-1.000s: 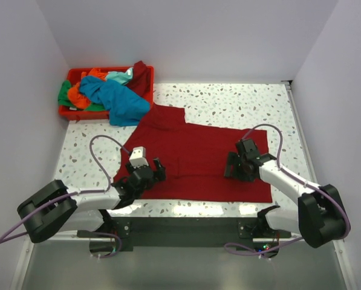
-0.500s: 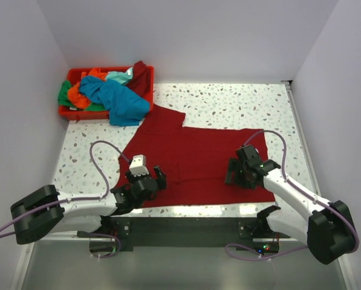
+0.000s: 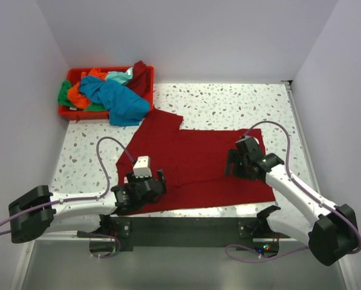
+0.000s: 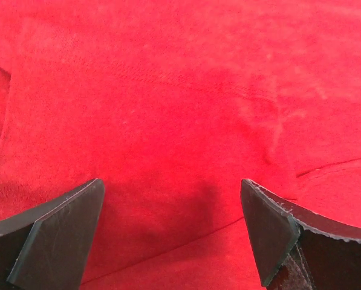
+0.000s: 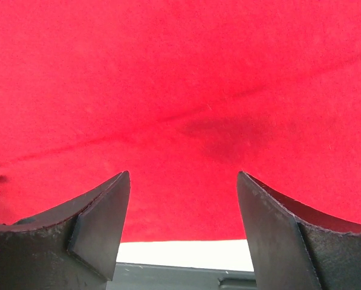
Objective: Fold and stack the t-shirts
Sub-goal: Fold the tshirt
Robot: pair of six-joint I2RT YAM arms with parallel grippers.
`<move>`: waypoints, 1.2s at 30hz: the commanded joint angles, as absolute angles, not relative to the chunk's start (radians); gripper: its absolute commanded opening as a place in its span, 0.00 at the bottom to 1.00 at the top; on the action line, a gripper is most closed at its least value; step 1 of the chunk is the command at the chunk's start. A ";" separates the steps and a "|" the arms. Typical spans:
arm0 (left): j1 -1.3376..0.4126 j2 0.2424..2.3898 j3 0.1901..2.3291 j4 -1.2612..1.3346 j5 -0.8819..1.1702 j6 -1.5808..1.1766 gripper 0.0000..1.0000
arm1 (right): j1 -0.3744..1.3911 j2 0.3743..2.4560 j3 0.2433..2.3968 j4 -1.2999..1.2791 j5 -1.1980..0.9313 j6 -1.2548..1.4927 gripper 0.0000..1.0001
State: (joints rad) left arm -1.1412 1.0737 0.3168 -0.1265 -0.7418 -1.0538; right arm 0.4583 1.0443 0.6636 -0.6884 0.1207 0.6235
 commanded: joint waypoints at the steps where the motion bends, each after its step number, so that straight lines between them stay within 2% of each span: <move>1: -1.146 1.063 0.411 -0.161 -0.799 -0.994 1.00 | 0.465 1.113 0.735 -0.634 0.140 0.586 0.75; 6: -1.115 1.104 0.465 -0.091 -0.807 -0.875 1.00 | 0.465 1.236 0.770 -0.549 0.149 0.568 0.75; 14: -0.980 1.206 0.453 0.149 -0.647 -0.718 1.00 | 0.465 1.339 0.747 -0.485 0.181 0.565 0.76; 24: -0.950 1.324 0.361 0.287 -0.583 -0.727 1.00 | 0.465 1.388 0.640 -0.448 0.184 0.595 0.76; 36: -0.951 1.270 0.259 0.276 -0.555 -0.776 1.00 | 0.465 1.227 0.516 -0.482 0.141 0.666 0.75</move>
